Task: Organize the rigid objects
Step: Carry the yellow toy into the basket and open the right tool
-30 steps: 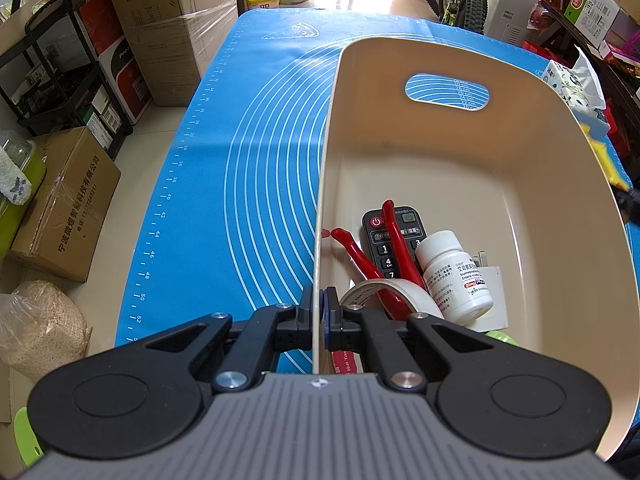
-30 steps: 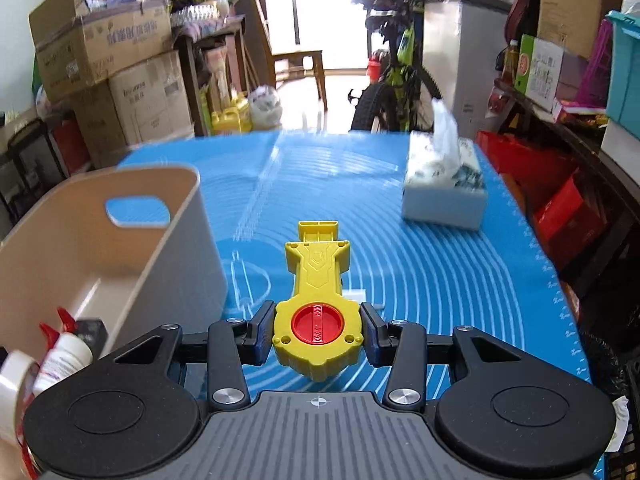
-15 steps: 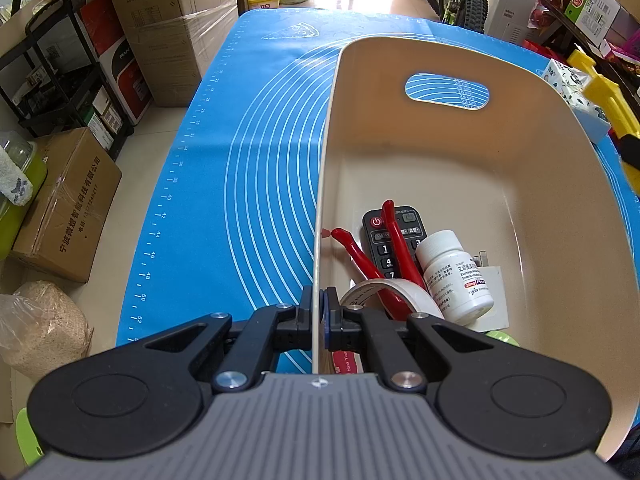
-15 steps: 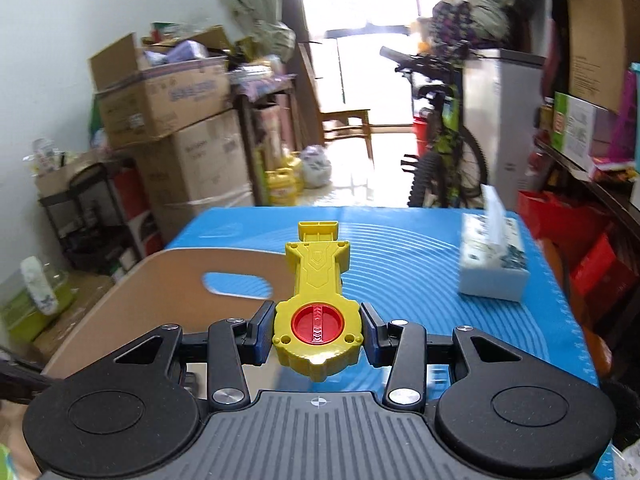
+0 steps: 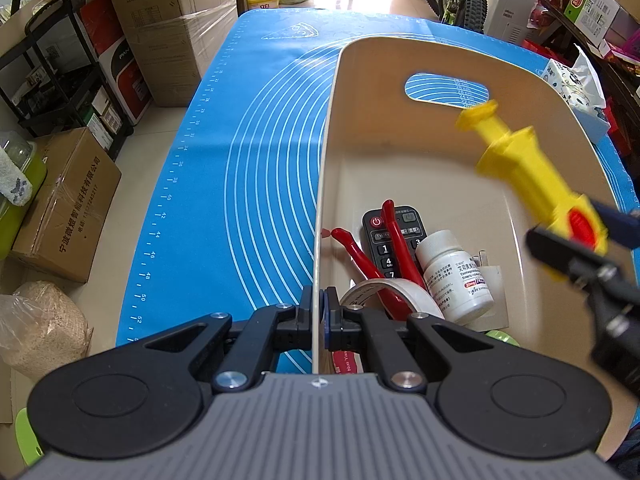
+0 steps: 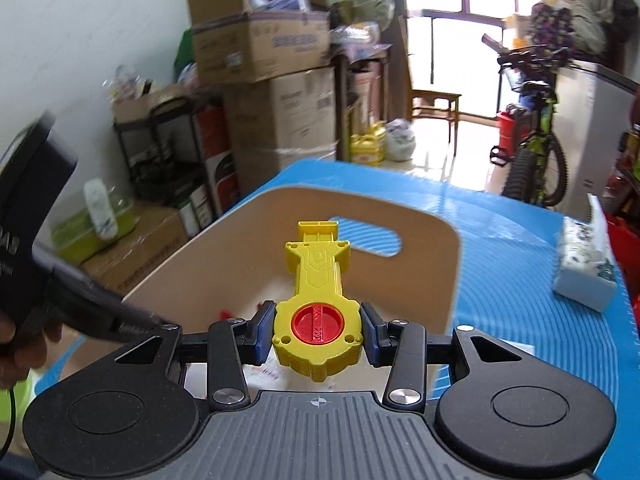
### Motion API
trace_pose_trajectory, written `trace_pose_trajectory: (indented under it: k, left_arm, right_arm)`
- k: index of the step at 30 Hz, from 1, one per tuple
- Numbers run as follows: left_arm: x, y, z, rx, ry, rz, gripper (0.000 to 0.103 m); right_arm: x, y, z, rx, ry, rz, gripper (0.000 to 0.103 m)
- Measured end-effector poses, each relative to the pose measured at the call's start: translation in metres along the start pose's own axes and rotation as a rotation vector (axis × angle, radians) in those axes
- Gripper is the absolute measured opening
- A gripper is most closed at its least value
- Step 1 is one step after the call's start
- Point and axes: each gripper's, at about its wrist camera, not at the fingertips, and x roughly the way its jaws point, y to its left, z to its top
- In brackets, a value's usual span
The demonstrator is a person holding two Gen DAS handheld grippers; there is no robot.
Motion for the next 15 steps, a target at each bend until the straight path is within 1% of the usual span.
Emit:
trace_pose_trajectory:
  k: [11, 15]
  left_arm:
    - [0.0, -0.001, 0.0, 0.001, 0.0, 0.002, 0.005]
    - [0.0, 0.0, 0.0, 0.003, 0.0, 0.004, 0.005]
  right_arm:
    - [0.028, 0.018, -0.016, -0.049, 0.189, 0.033, 0.048]
    - [0.029, 0.019, -0.015, -0.059, 0.202, 0.036, 0.048]
